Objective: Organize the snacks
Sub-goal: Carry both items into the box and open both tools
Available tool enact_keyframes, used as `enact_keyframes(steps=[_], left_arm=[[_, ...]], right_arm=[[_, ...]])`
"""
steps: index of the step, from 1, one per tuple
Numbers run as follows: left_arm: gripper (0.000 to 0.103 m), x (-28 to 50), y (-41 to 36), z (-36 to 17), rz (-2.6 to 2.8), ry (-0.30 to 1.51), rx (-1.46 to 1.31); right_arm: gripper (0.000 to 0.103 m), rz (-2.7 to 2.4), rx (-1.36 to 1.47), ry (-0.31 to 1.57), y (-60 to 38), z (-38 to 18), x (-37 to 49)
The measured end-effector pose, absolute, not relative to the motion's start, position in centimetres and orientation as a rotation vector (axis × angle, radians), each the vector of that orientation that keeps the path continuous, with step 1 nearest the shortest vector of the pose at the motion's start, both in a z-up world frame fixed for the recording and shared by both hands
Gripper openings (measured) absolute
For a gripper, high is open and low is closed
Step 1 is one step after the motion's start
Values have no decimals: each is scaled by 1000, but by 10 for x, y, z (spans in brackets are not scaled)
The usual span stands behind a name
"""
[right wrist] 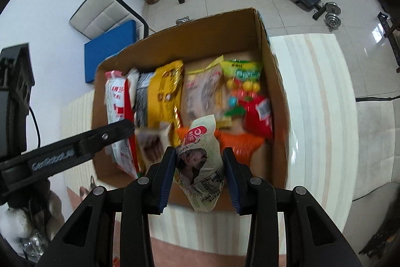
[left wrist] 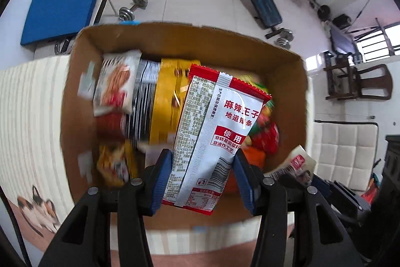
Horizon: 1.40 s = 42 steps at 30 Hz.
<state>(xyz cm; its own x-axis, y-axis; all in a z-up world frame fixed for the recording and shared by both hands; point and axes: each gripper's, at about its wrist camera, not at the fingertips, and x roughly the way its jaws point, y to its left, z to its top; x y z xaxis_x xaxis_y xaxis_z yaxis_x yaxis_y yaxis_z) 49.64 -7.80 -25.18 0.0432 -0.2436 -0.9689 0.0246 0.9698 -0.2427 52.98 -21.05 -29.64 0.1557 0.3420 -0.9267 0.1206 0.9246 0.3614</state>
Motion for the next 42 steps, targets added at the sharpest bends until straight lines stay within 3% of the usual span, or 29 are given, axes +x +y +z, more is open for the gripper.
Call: enact_keyframes(steps=[12, 13, 14, 15, 16, 17, 27, 42], left_arm=[[49, 546, -95, -304, -193, 1630, -171], [50, 546, -95, -306, -192, 1635, -189], [57, 549, -95, -308, -195, 1638, -208], [74, 549, -94, -309, -201, 1642, -225], [82, 549, -93, -309, -203, 1643, -233], [90, 551, -93, -309, -203, 1639, -229], [90, 537, -86, -286, -168, 1579, -144], [90, 455, -63, -274, -85, 1511, -71]], right_arm=[[43, 110, 407, 1511, -224, -354, 580], [52, 111, 408, 1518, -223, -356, 580], [62, 114, 403, 1518, -224, -356, 582], [83, 113, 392, 1517, -223, -355, 580], [87, 109, 365, 1516, -222, -353, 581], [87, 111, 350, 1514, -221, -352, 580], [91, 52, 224, 1527, -215, -337, 571], [92, 32, 214, 1519, -212, -319, 533]])
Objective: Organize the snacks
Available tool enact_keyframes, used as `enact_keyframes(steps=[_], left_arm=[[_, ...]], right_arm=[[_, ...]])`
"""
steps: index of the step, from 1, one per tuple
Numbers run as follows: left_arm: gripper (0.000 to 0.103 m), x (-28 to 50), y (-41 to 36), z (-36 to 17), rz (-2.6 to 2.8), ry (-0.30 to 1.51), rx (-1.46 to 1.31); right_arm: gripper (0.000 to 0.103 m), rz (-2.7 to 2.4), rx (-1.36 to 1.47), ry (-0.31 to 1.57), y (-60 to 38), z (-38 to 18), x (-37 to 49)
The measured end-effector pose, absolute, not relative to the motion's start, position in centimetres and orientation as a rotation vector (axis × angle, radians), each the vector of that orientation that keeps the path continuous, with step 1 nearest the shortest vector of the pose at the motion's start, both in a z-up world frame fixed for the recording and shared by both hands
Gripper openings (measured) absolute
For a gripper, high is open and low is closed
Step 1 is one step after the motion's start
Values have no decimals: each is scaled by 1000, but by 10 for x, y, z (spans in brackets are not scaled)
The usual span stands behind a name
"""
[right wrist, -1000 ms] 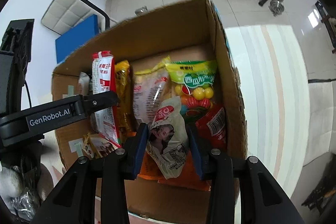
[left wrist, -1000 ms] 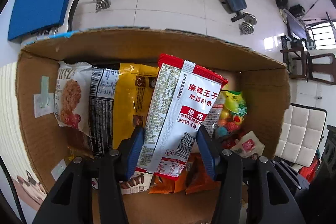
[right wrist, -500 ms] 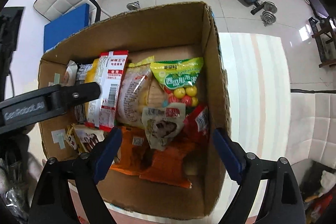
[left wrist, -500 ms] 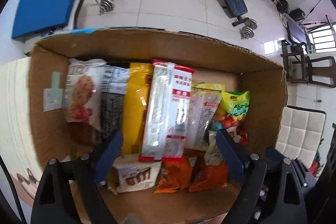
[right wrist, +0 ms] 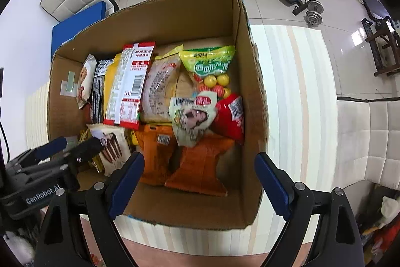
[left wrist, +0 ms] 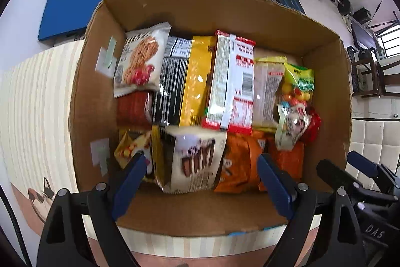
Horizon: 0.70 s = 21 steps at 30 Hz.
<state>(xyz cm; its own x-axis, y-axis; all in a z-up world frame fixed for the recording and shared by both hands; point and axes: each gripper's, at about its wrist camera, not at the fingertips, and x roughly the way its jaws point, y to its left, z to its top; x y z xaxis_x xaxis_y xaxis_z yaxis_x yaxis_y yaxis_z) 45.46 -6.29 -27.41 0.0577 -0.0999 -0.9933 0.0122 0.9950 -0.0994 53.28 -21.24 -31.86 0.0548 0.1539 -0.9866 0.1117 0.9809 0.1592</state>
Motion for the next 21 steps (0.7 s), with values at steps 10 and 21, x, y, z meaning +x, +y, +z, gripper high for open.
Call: enact_keyframes(steps=[10, 21], left_arm=[[90, 402, -57, -216, -48, 1319, -40], [90, 319, -59, -148, -56, 1135, -9]], right_arm=[[92, 23, 193, 1408, -209, -276, 488], [92, 55, 139, 1239, -196, -201, 408]])
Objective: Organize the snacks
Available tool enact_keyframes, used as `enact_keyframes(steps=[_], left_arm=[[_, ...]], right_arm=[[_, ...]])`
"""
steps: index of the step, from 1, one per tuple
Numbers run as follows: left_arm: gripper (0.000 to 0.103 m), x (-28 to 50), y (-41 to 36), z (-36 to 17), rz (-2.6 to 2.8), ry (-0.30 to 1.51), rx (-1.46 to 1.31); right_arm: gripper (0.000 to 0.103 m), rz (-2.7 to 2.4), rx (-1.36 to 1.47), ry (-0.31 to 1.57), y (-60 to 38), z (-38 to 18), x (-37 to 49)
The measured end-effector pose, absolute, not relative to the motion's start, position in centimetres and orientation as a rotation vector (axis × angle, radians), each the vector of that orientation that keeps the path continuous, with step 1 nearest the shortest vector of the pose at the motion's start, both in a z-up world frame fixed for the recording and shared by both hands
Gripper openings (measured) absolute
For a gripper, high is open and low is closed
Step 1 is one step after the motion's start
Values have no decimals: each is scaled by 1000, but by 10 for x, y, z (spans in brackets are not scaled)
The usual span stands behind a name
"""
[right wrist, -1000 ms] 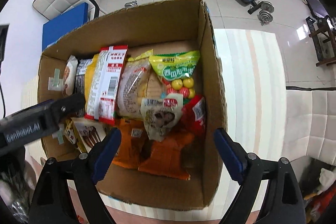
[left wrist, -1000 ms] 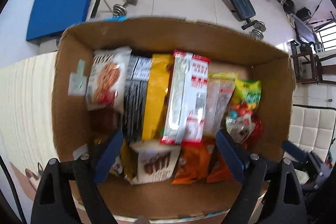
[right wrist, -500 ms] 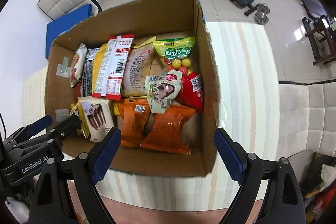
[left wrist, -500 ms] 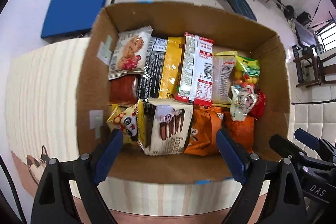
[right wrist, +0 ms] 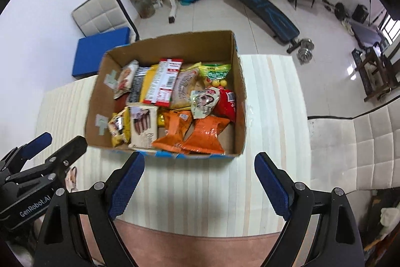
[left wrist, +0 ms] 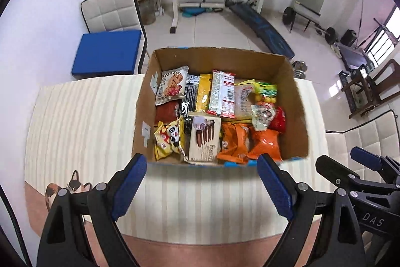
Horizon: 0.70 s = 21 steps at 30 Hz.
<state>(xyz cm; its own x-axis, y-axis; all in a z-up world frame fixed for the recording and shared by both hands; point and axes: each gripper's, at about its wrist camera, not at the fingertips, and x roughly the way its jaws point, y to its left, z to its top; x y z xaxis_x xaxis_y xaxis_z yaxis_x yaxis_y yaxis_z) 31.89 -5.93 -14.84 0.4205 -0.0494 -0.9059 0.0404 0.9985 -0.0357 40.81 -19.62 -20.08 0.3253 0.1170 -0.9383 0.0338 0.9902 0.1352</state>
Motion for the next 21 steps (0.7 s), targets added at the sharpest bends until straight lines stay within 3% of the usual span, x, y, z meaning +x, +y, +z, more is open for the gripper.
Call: enact_keyframes(steps=[21], left_arm=[[90, 178, -46, -52, -4, 931, -33]], right_arm=[[95, 51, 82, 987, -190, -81, 245]])
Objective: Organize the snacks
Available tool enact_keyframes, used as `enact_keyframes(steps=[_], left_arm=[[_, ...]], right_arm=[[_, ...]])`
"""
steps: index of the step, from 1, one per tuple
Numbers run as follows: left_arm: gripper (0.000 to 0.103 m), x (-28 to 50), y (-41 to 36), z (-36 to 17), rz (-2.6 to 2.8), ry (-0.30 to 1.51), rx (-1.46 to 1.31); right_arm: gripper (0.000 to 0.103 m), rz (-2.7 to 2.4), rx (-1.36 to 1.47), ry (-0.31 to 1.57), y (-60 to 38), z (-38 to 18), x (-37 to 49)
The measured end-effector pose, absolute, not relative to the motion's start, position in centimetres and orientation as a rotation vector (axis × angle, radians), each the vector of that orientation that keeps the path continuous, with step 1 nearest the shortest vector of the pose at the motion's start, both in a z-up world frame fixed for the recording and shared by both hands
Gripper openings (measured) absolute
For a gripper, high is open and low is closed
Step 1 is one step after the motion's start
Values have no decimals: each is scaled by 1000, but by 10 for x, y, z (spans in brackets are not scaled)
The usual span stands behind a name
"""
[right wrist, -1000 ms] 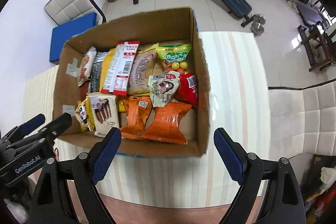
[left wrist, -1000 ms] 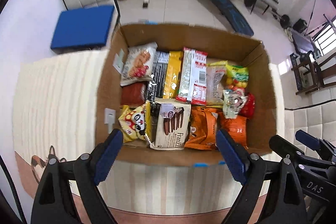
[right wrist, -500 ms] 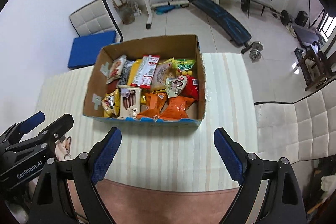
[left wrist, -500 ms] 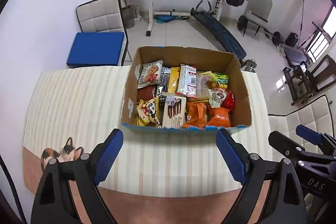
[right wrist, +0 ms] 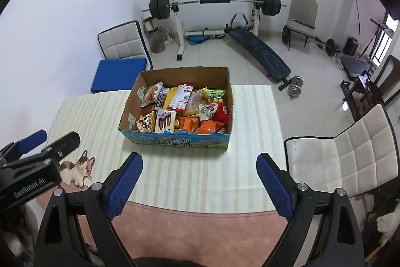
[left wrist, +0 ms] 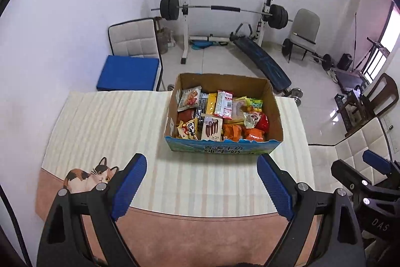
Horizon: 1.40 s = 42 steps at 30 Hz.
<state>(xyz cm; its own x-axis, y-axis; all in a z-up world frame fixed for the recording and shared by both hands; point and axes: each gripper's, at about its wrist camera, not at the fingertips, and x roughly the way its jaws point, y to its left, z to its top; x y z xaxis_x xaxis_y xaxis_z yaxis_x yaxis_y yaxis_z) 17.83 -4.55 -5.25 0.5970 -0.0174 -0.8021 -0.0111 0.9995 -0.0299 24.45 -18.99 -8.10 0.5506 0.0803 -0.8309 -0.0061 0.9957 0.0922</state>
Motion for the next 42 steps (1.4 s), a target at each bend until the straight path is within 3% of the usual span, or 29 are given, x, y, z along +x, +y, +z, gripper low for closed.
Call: enact_keyframes(steps=[17, 19, 42], left_arm=[[90, 147, -53, -40, -11, 875, -27], [90, 148, -52, -40, -6, 867, -32], [93, 218, -45, -80, 44, 853, -12]], right_arm=[[95, 18, 49, 935, -186, -53, 203], [100, 8, 55, 915, -188, -49, 203], [102, -96, 54, 862, -194, -81, 274]])
